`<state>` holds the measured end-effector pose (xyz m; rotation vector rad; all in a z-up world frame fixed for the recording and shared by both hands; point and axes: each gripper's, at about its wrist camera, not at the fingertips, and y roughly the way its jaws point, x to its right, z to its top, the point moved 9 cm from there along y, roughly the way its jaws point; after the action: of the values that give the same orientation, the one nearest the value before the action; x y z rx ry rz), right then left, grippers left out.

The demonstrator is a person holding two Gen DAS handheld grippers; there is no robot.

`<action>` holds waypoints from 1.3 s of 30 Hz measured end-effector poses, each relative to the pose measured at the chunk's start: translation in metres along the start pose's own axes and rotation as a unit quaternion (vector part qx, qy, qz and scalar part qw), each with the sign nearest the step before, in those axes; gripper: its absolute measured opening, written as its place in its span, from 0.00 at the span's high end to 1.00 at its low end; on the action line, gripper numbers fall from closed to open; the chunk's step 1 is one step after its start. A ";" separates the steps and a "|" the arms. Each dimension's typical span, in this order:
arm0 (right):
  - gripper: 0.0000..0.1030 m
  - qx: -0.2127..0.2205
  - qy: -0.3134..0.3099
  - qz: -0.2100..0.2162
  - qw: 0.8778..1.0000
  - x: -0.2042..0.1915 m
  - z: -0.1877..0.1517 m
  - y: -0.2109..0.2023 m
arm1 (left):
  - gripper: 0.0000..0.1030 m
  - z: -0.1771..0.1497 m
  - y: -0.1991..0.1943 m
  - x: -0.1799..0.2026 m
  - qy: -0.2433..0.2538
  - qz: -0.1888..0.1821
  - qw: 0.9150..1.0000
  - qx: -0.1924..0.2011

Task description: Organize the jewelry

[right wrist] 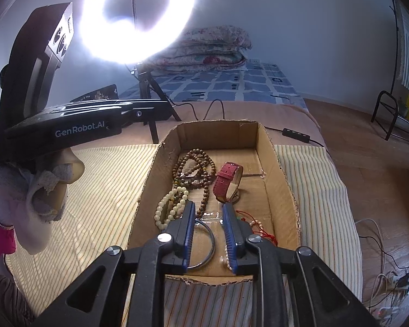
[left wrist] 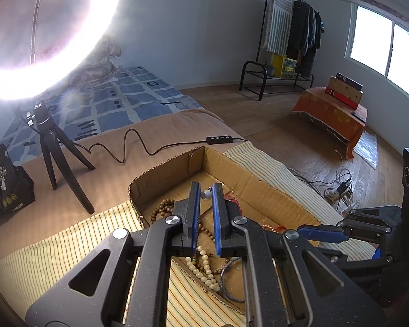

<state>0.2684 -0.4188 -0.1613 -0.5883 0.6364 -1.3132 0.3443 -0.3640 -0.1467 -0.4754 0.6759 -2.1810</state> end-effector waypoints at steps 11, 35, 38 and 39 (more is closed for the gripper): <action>0.27 0.013 0.002 -0.019 1.000 -0.001 0.001 -0.005 | 0.56 0.003 -0.007 -0.001 -0.003 0.008 1.000 0.012; 0.00 0.045 -0.001 -0.103 0.994 -0.004 0.022 -0.041 | 0.35 0.021 -0.058 -0.013 -0.014 0.030 0.998 0.048; 0.00 0.053 -0.002 -0.106 0.993 -0.008 0.026 -0.051 | 0.34 0.025 -0.070 -0.014 -0.012 0.032 0.998 0.054; 0.00 0.055 -0.003 -0.106 0.993 -0.009 0.028 -0.054 | 0.34 0.026 -0.074 -0.013 -0.011 0.032 0.998 0.055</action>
<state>0.2500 -0.4174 -0.1022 -0.5804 0.5033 -1.5352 0.3235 -0.3214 -0.0832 -0.4132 0.5478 -2.1364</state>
